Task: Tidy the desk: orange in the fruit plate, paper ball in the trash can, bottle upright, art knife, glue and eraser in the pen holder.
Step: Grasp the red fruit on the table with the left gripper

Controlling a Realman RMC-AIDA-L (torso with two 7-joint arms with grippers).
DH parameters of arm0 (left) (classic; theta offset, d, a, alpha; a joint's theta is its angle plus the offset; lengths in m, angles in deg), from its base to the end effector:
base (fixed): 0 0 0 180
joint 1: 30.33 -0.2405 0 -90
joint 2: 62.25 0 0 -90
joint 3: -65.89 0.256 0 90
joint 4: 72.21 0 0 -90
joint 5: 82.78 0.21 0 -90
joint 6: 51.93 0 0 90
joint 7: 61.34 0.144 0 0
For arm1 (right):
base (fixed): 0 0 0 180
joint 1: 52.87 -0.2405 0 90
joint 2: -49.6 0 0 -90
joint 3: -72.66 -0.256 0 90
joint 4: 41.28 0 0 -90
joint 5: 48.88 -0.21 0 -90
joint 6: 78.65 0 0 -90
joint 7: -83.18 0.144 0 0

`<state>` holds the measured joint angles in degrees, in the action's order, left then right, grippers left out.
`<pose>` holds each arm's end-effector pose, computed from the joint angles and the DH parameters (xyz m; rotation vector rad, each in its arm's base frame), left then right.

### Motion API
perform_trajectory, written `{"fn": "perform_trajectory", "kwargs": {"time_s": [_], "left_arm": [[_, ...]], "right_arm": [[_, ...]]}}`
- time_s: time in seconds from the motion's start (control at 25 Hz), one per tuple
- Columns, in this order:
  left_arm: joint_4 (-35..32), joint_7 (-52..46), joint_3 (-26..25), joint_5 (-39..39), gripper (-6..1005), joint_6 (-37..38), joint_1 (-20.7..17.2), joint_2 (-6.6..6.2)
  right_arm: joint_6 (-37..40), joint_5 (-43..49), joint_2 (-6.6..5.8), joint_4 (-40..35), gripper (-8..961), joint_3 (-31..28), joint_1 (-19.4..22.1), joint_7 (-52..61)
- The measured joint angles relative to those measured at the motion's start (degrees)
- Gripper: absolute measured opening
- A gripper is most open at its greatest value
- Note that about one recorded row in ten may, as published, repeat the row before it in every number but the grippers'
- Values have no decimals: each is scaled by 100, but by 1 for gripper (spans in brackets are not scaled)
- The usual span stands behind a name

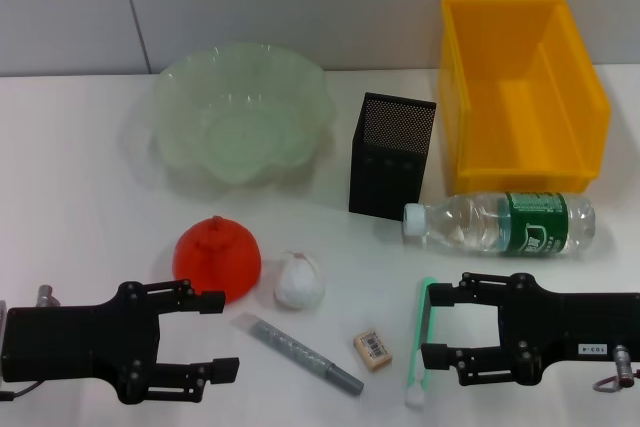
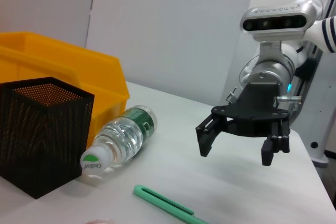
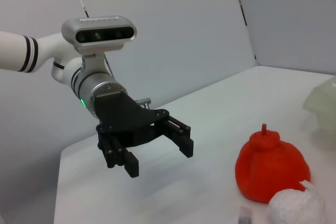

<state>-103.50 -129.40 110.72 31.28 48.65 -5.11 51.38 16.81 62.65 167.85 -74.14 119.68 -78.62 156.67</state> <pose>-0.2929 0.2752 0.0094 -2.9307 -0.4906 -0.7236 0.2738 0.2836 -0.0207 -2.8864 0.6122 0.7716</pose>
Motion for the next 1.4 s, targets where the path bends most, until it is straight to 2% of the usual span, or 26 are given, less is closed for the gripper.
{"fn": "perform_trajectory", "kwargs": {"time_s": [0.56,0.76,0.92,1.08,1.4], "left_arm": [[29,-26,-82,-10,809,-86,19,17],[48,-29,-208,-33,809,-119,22,62],[3,-30,-484,-63,809,-249,90,148],[-9,-16,-788,-63,809,-848,206,223],[-74,30,-836,-56,809,-1779,384,363]], "right_arm": [[-2,0,-13,0,803,0,0,27],[-9,0,-12,8,803,0,5,18],[-20,0,-15,8,802,0,-2,8],[-20,0,-33,9,802,0,10,7],[-19,0,-46,-10,802,0,47,-1]]}}
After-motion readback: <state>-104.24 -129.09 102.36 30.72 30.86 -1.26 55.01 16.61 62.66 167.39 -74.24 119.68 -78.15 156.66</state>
